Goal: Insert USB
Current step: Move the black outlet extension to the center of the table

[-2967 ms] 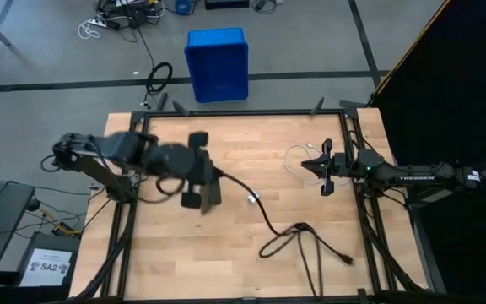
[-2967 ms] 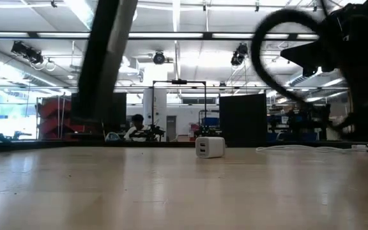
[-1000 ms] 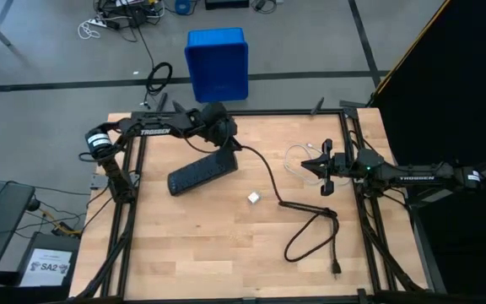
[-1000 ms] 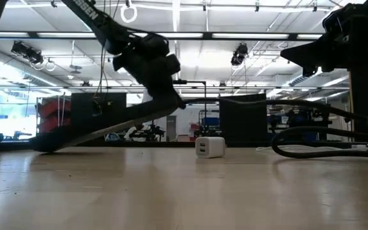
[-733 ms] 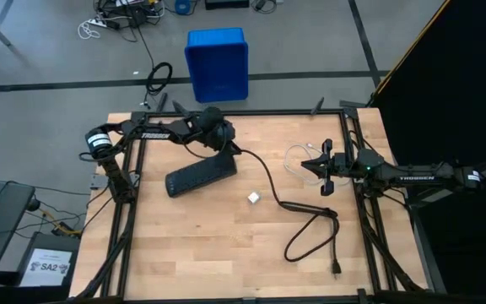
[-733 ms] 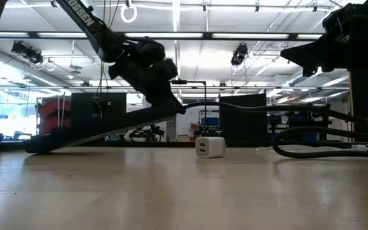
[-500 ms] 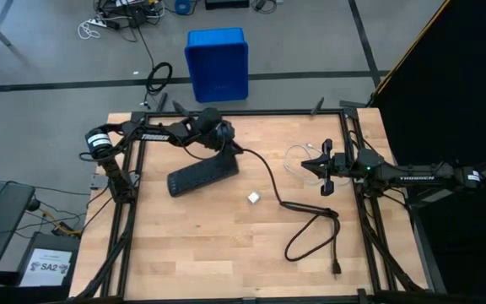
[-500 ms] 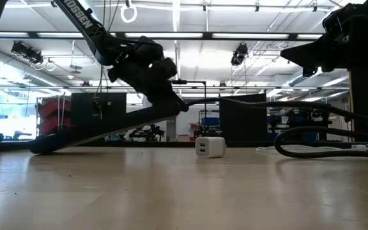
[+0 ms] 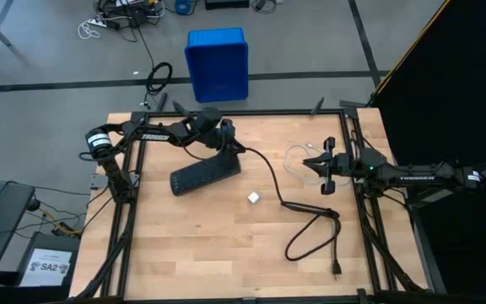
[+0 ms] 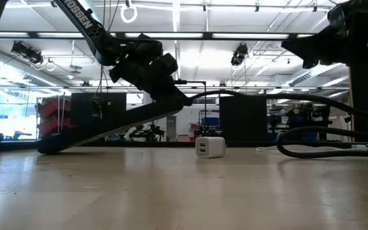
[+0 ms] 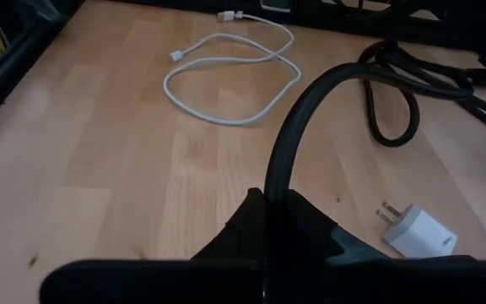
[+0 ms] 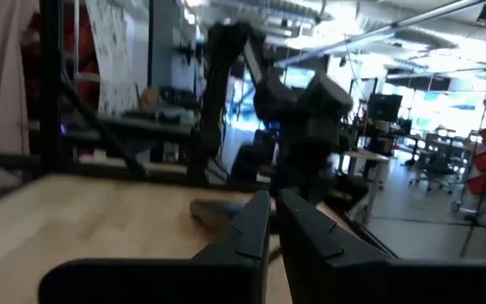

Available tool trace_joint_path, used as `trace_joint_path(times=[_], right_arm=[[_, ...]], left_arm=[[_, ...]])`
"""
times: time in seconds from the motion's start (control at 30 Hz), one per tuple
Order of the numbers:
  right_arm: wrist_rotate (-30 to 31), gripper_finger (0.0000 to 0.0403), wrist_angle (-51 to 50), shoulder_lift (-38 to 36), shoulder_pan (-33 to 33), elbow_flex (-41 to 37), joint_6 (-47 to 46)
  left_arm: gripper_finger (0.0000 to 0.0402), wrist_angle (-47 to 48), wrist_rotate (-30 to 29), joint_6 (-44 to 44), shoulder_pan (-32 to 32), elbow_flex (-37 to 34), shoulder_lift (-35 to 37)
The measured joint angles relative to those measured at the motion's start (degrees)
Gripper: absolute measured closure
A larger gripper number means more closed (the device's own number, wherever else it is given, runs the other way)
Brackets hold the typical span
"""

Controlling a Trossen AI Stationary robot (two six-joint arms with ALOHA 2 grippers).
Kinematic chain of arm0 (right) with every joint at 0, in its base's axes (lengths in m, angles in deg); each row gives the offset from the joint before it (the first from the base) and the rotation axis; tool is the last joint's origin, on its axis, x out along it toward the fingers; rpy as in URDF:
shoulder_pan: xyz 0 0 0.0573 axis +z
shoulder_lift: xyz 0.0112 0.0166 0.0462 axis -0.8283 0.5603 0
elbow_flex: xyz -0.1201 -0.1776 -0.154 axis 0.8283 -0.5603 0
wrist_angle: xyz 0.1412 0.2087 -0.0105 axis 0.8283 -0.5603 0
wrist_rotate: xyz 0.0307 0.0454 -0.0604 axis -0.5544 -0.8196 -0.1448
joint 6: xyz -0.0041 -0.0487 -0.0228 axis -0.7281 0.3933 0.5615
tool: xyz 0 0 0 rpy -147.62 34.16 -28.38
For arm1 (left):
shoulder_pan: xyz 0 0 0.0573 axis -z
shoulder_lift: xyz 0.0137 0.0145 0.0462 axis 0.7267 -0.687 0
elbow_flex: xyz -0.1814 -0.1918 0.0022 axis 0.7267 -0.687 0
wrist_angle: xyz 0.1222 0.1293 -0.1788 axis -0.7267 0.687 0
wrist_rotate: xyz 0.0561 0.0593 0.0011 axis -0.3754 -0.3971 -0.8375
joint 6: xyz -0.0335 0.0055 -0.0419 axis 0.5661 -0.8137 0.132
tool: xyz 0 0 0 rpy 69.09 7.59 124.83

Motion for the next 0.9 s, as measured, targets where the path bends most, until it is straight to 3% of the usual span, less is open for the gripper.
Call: trace_joint_path(times=[0.37,0.73,0.9], right_arm=[[0.7,0.0401,4.6,0.0,0.0,0.0,-5.3],[0.7,0.0395,4.7,0.0,-1.9,0.1,-0.3],[0.7,0.0398,3.9,0.0,-2.1,0.2,-0.8]], left_arm=[[0.0394,-1.0,1.0,0.0,2.6,0.0,-5.9],[0.0391,-3.3,0.7,0.2,4.0,0.0,-7.4],[0.0387,-1.9,-2.9,-1.3,4.0,0.0,-7.4]])
